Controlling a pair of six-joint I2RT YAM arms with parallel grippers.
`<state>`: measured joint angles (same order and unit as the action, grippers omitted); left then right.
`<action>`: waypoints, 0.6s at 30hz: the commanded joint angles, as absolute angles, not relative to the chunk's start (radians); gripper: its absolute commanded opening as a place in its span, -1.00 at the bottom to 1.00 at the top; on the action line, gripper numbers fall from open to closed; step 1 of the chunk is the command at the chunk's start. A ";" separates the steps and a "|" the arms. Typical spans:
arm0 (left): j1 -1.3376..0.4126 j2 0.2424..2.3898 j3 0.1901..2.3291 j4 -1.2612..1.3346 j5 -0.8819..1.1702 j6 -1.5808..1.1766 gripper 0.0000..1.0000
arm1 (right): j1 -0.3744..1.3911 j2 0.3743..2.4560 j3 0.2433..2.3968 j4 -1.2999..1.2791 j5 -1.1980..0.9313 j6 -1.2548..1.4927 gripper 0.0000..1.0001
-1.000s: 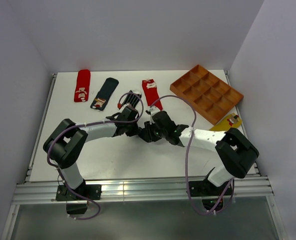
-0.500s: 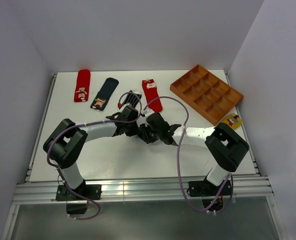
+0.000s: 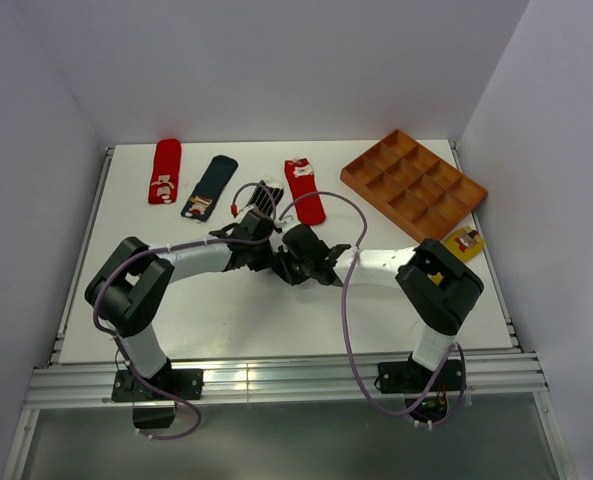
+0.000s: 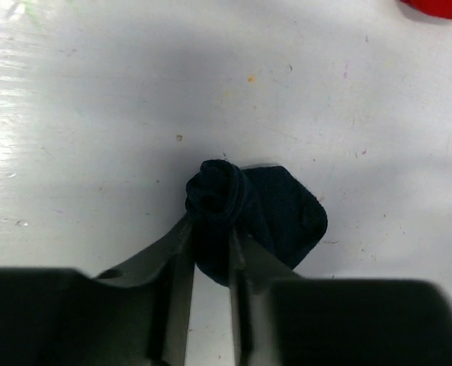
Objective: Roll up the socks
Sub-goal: Roll the sock at the center of the board.
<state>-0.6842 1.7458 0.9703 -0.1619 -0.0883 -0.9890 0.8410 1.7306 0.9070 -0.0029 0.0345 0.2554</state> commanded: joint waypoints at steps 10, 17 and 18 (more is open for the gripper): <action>-0.692 1.513 0.838 -0.097 -0.166 -1.046 0.25 | 0.551 1.804 0.842 0.098 -0.653 0.582 -1.00; -0.690 1.508 0.799 -0.025 -0.108 -1.071 0.27 | 0.454 1.943 0.784 0.398 -0.936 0.850 -1.00; -0.690 1.514 0.798 -0.020 -0.106 -1.072 0.26 | 0.450 1.951 0.785 0.403 -0.942 0.859 -1.00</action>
<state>-0.6903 1.5120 0.8078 -0.0872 -0.1268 -1.0462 0.4622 1.9079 0.8127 0.2977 -0.8074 0.7288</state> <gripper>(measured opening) 0.632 0.034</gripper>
